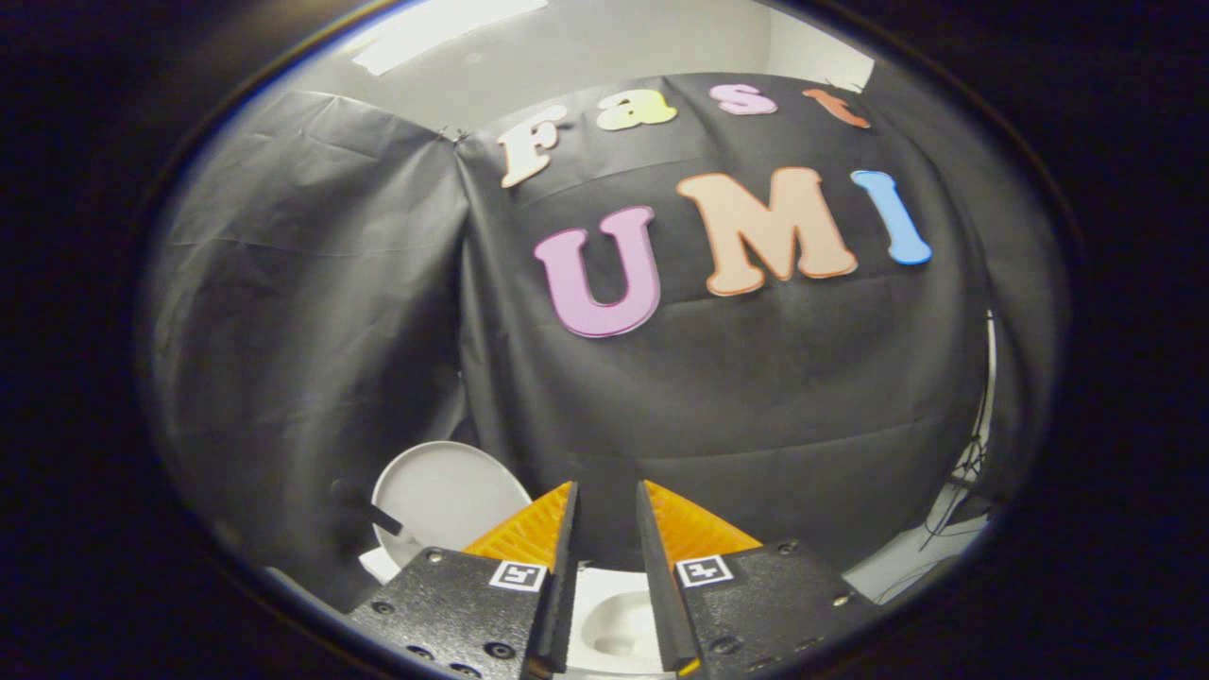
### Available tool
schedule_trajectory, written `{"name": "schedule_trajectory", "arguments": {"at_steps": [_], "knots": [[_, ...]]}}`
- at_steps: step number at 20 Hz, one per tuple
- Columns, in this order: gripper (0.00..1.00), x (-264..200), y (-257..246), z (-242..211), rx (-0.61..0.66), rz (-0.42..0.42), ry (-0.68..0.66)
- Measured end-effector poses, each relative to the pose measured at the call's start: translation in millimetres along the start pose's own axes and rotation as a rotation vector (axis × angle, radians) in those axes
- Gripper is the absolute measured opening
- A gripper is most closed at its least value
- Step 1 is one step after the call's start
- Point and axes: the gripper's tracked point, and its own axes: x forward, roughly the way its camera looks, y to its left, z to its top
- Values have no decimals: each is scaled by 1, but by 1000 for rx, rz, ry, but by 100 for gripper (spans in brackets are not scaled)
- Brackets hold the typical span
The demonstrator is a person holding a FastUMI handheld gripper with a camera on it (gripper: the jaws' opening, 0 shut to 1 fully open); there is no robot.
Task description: Open the toilet lid.
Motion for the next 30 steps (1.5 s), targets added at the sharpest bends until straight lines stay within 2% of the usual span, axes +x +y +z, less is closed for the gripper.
{"name": "schedule_trajectory", "arguments": {"at_steps": [6, 10, 16, 30], "knots": [[39, -39, -73, -21, 33, -89, 9], [39, -73, -109, -75, 73, -149, 49], [40, -98, -149, -106, 120, -182, 56], [39, -144, -241, -136, 156, -219, 31]]}}
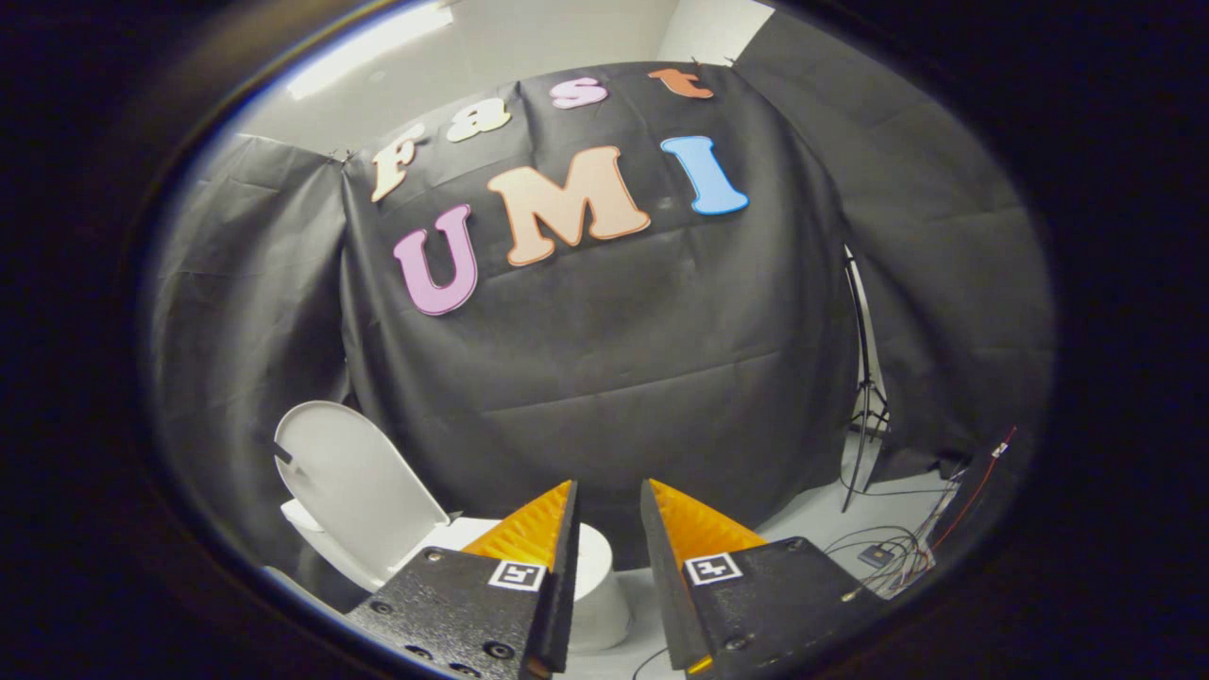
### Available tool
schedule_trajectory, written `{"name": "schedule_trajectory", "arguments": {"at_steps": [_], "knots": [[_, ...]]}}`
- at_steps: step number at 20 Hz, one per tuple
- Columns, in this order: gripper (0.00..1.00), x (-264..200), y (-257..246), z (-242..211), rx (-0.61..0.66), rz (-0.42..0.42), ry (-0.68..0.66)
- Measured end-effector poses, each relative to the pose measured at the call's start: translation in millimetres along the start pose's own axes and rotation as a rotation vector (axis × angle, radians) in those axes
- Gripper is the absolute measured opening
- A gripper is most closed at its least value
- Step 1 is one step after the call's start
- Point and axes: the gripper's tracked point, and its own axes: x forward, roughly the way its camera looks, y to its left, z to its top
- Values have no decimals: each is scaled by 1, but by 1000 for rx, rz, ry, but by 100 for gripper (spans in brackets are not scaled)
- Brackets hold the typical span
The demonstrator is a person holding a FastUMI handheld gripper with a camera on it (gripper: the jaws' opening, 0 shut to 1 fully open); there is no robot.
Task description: Open the toilet lid.
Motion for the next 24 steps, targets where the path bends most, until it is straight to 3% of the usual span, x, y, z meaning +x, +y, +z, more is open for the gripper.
{"name": "schedule_trajectory", "arguments": {"at_steps": [11, 24], "knots": [[40, -18, -45, -2, -97, 35, -8], [40, -22, -96, -12, -167, -7, 76]]}}
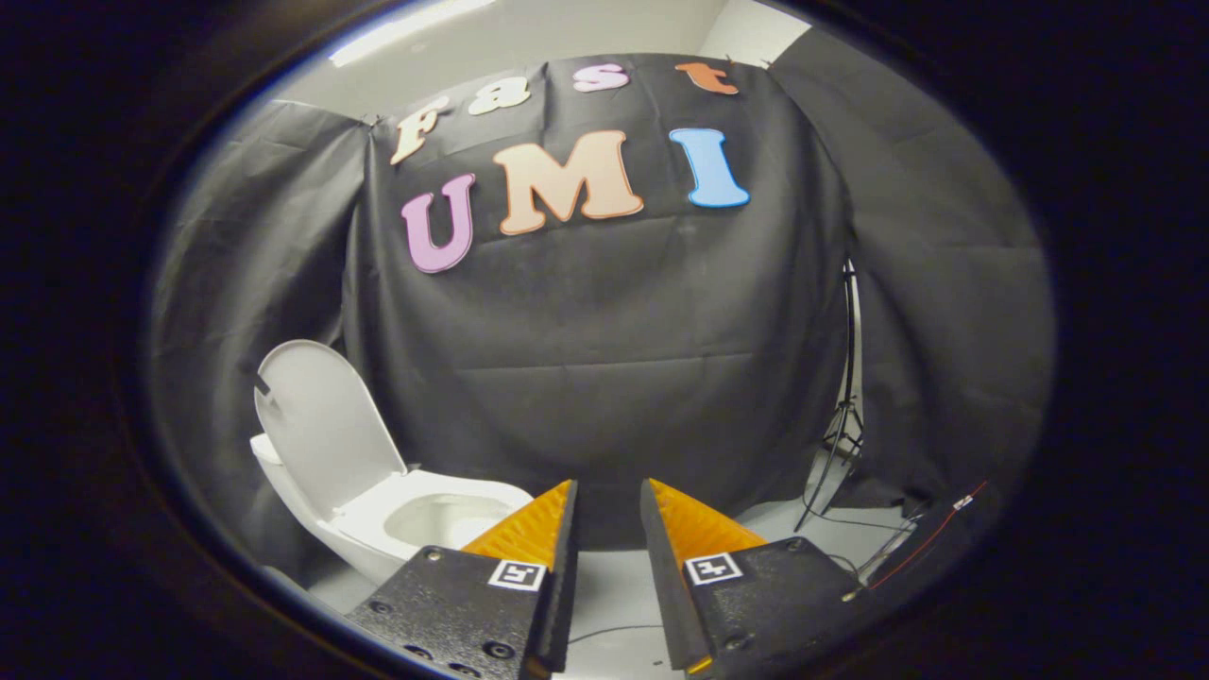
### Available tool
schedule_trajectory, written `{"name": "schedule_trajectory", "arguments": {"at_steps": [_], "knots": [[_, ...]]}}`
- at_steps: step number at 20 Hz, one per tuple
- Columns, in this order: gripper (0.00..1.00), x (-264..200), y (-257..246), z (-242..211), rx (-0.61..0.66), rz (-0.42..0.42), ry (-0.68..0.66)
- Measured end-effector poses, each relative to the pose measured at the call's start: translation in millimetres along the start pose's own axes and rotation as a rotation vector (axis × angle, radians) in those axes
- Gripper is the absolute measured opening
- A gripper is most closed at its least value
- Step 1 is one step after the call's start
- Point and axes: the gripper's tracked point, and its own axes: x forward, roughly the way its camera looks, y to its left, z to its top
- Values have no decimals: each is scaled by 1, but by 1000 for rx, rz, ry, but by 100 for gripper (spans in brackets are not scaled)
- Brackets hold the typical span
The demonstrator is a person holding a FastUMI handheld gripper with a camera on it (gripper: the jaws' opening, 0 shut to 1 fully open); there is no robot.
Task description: Open the toilet lid.
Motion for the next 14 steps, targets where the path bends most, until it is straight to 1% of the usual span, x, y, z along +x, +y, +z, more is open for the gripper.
{"name": "schedule_trajectory", "arguments": {"at_steps": [6, 8, 11, 14], "knots": [[40, -8, -6, 3, -23, 8, 2], [40, -10, -10, -3, -30, -5, 37], [40, -17, -7, -6, -34, 10, 37], [39, -17, 0, -9, -24, 56, 49]]}}
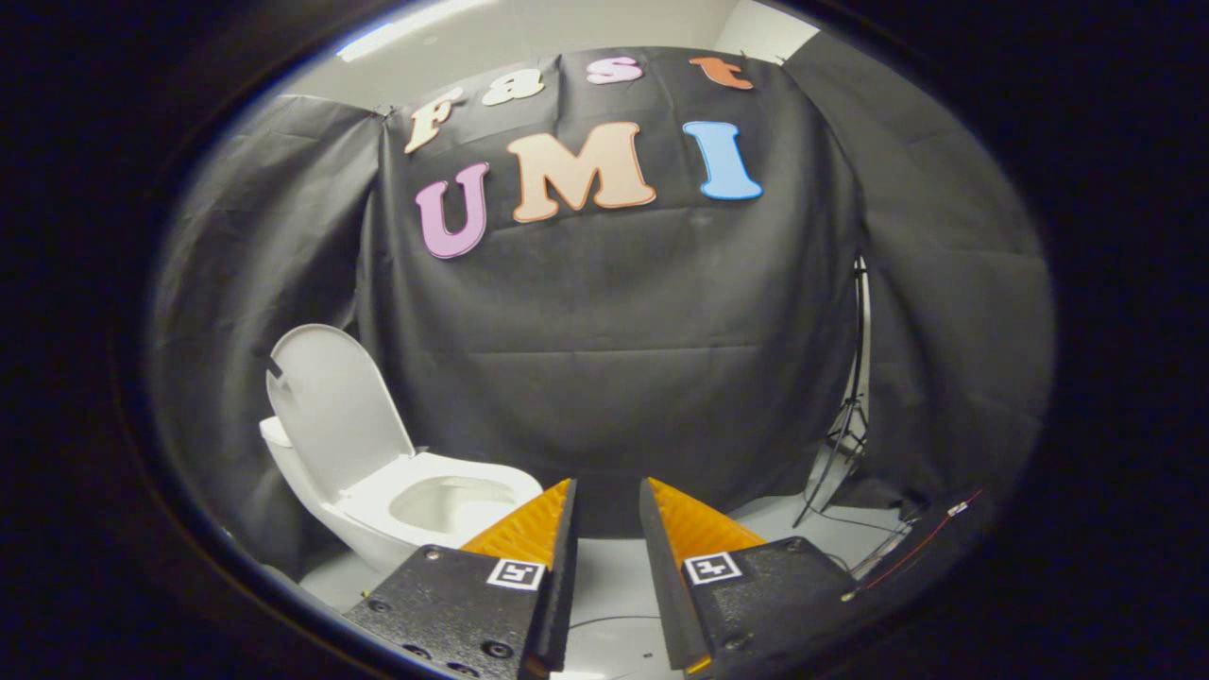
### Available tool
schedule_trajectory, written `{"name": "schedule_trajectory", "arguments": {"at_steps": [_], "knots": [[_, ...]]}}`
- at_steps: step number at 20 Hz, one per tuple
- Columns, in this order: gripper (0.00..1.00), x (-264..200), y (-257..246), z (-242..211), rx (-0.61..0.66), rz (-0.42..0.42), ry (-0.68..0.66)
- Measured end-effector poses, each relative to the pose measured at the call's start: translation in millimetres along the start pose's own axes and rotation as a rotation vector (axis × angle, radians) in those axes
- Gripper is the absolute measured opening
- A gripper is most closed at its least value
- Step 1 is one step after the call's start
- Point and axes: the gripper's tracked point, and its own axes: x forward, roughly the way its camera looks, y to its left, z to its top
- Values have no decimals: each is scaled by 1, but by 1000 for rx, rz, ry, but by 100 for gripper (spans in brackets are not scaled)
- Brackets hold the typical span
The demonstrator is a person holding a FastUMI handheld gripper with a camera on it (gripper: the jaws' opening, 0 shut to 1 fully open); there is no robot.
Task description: Open the toilet lid.
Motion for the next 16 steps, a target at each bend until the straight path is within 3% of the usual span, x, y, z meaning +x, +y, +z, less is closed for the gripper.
{"name": "schedule_trajectory", "arguments": {"at_steps": [9, 16], "knots": [[36, 0, 7, -50, -82, 15, 183], [36, 1, 8, -38, -80, 22, 157]]}}
